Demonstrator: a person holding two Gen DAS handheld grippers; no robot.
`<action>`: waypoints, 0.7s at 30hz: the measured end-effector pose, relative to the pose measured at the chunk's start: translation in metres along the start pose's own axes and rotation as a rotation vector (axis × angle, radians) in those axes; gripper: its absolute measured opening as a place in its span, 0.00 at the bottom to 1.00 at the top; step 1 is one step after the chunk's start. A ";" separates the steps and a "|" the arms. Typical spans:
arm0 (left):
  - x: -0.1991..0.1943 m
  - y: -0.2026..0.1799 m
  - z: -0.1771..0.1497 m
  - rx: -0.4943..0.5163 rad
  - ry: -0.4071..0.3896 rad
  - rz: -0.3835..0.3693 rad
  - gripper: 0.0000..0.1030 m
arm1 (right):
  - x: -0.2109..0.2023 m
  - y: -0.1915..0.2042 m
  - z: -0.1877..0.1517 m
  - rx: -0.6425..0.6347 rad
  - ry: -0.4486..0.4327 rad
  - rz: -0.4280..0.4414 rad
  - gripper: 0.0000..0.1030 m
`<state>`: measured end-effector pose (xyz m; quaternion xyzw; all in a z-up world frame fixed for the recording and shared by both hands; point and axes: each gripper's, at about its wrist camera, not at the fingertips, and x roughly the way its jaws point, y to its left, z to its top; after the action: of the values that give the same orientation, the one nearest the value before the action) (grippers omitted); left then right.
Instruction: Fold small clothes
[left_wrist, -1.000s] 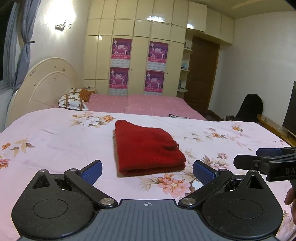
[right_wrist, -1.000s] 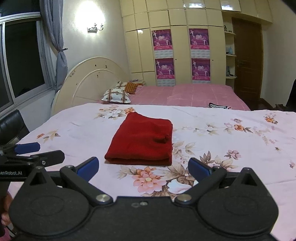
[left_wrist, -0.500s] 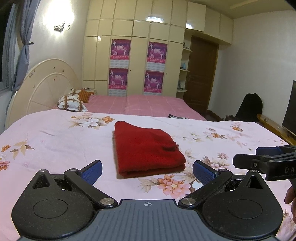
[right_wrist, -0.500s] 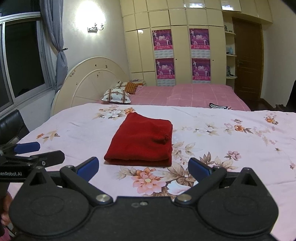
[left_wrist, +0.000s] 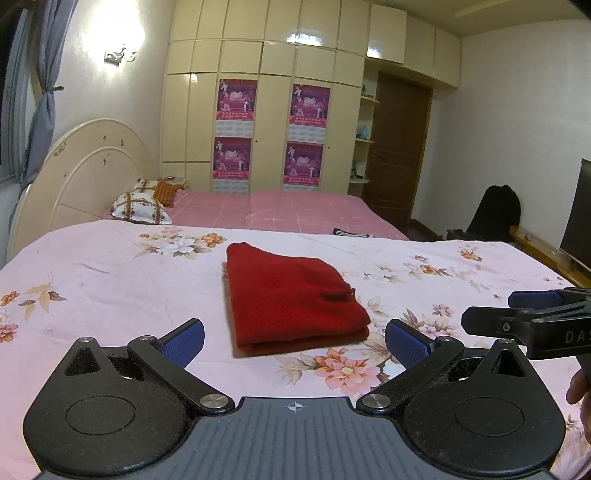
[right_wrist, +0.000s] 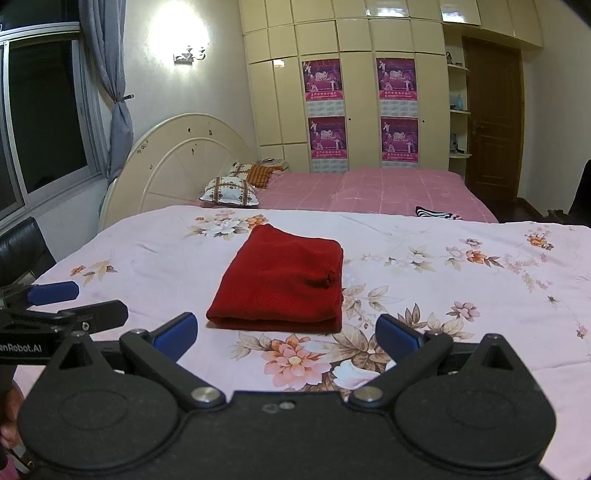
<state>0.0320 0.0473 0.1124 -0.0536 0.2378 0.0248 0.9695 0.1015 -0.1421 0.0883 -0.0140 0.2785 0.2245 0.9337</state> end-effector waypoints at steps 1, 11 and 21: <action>0.000 0.000 0.000 0.001 -0.001 -0.002 1.00 | 0.000 0.000 0.000 0.002 0.000 0.002 0.99; -0.003 0.001 0.002 0.013 -0.011 -0.015 1.00 | 0.001 0.001 -0.001 -0.003 0.000 -0.005 0.99; -0.004 0.002 0.001 0.015 -0.014 -0.024 1.00 | 0.001 0.001 -0.001 -0.004 0.002 -0.007 0.99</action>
<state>0.0286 0.0495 0.1146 -0.0487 0.2305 0.0120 0.9718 0.1015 -0.1413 0.0869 -0.0172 0.2788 0.2220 0.9342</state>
